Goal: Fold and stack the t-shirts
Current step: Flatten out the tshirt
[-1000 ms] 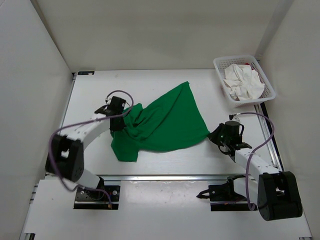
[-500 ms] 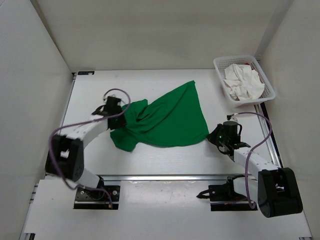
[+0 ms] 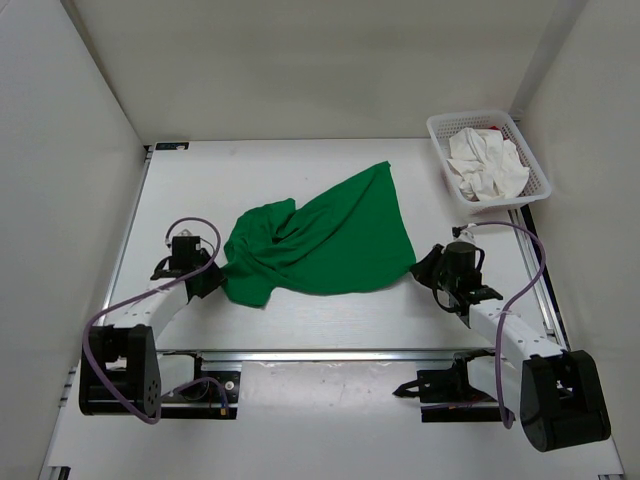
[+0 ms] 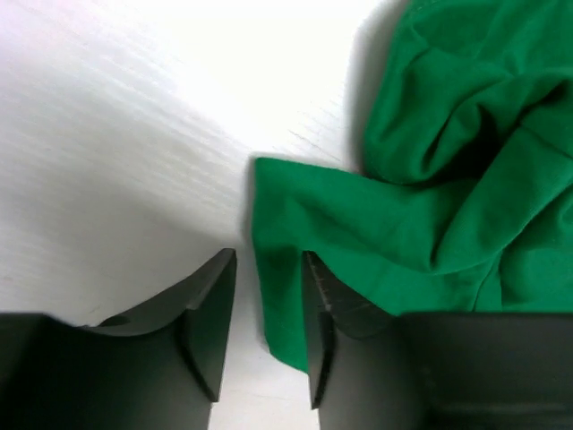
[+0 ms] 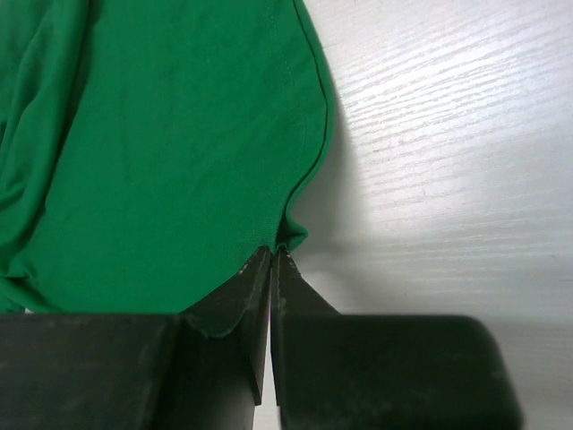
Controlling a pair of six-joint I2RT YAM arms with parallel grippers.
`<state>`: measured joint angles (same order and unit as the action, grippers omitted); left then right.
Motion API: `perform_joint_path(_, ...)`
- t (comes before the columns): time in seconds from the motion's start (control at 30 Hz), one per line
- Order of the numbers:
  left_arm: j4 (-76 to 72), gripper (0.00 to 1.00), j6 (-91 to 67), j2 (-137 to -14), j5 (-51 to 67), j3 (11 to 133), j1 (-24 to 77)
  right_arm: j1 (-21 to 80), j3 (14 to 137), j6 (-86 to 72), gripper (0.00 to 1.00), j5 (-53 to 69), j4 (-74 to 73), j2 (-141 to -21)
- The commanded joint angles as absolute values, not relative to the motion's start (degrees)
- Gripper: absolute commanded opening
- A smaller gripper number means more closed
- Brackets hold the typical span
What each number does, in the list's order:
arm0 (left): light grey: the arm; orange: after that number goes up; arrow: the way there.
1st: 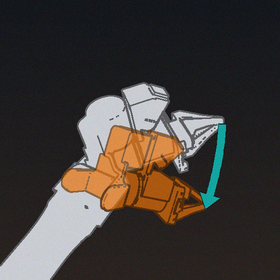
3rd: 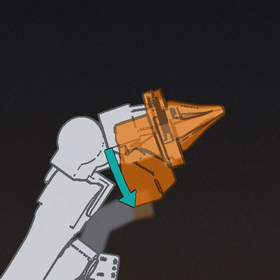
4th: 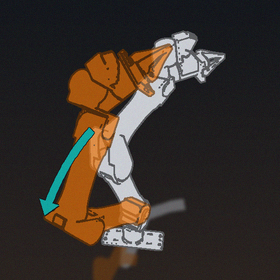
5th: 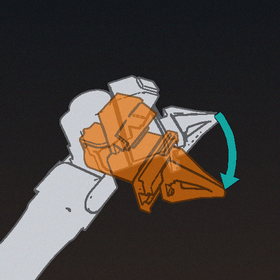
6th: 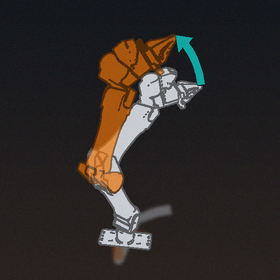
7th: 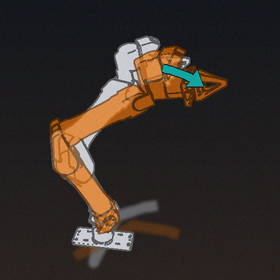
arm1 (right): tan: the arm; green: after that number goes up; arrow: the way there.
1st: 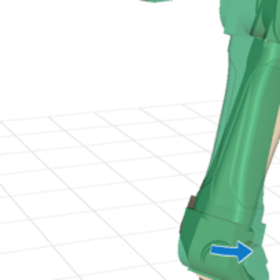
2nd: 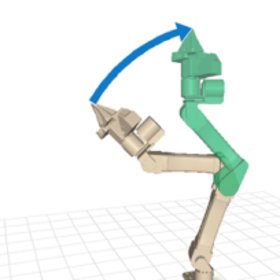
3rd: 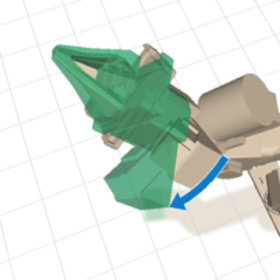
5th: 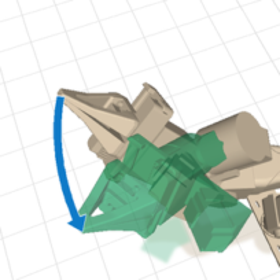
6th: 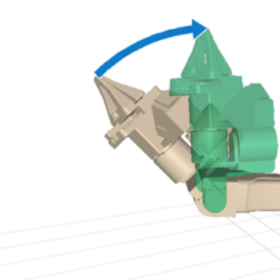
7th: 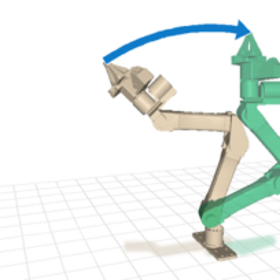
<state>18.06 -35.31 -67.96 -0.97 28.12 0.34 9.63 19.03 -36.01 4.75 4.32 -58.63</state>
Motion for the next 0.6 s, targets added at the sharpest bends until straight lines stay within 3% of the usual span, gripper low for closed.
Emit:
perform_joint_path(0.0, 15.6, 0.47, -35.4, -69.4, 0.6, 28.8, 1.7, 10.5, 19.7, -35.8, 0.00, 4.5, 5.8, -57.9)
perform_joint_path(0.03, 14.3, 0.48, -35.6, -71.2, 0.4, 28.9, 2.5, 10.7, 19.6, -35.9, 0.00, 4.4, 6.0, -57.9)
perform_joint_path(0.07, 13.7, 0.40, -35.9, -72.9, 0.3, 29.2, 2.8, 11.0, 19.6, -35.9, 0.00, 4.3, 5.8, -58.1)
perform_joint_path(0.1, 12.8, 0.32, -35.9, -73.6, 0.6, 29.4, 3.2, 10.9, 19.6, -36.0, 0.00, 4.3, 5.7, -58.0)
perform_joint_path(0.13, 13.0, 0.12, -36.6, -75.0, 0.9, 30.4, 3.3, 10.9, 19.7, -35.8, 0.00, 4.4, 5.8, -57.8)
perform_joint_path(0.2, 15.6, 0.00, -36.7, -74.5, 1.6, 32.6, 3.3, 10.6, 19.2, -35.8, 0.00, 4.2, 6.0, -57.6)
perform_joint_path(0.5, 51.3, 0.04, -28.4, -59.5, -8.9, 45.0, 5.7, 9.4, 20.2, -35.7, 0.00, 6.0, 6.5, -60.6)
perform_joint_path(0.57, 57.3, 0.31, -27.8, -62.3, -11.7, 46.1, 8.6, 9.3, 20.5, -35.1, 0.00, 6.8, 6.4, -60.9)
